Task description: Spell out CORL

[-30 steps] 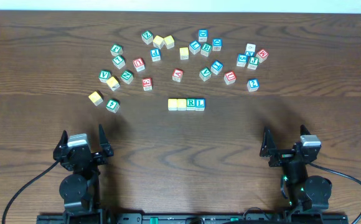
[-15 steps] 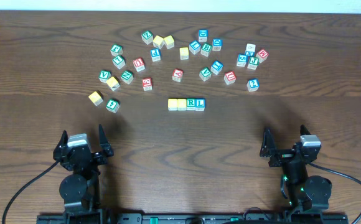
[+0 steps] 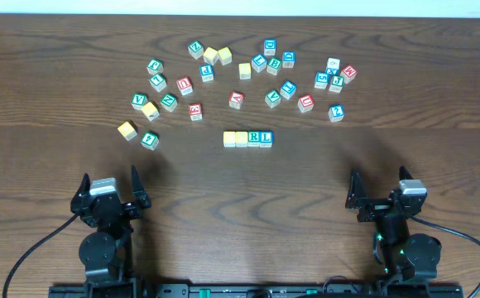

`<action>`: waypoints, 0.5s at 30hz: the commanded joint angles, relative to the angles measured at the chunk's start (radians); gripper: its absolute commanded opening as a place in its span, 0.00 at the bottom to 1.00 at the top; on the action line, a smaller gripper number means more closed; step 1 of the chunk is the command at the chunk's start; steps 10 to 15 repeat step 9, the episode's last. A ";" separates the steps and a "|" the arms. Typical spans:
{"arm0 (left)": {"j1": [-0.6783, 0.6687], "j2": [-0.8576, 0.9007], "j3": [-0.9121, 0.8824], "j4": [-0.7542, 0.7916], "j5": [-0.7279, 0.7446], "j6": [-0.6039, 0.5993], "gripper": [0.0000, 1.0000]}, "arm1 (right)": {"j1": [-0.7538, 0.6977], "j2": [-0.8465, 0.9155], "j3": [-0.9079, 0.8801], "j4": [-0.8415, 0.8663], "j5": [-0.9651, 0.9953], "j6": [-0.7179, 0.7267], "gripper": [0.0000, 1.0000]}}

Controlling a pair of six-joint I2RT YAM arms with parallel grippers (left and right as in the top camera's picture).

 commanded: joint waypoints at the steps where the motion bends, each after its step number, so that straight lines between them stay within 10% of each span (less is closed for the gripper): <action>1: 0.006 -0.006 -0.020 -0.038 -0.008 0.013 0.91 | 0.000 -0.006 -0.002 -0.004 -0.003 -0.013 0.99; 15: 0.006 -0.006 -0.020 -0.038 -0.008 0.013 0.91 | 0.000 -0.006 -0.002 -0.004 -0.003 -0.013 0.99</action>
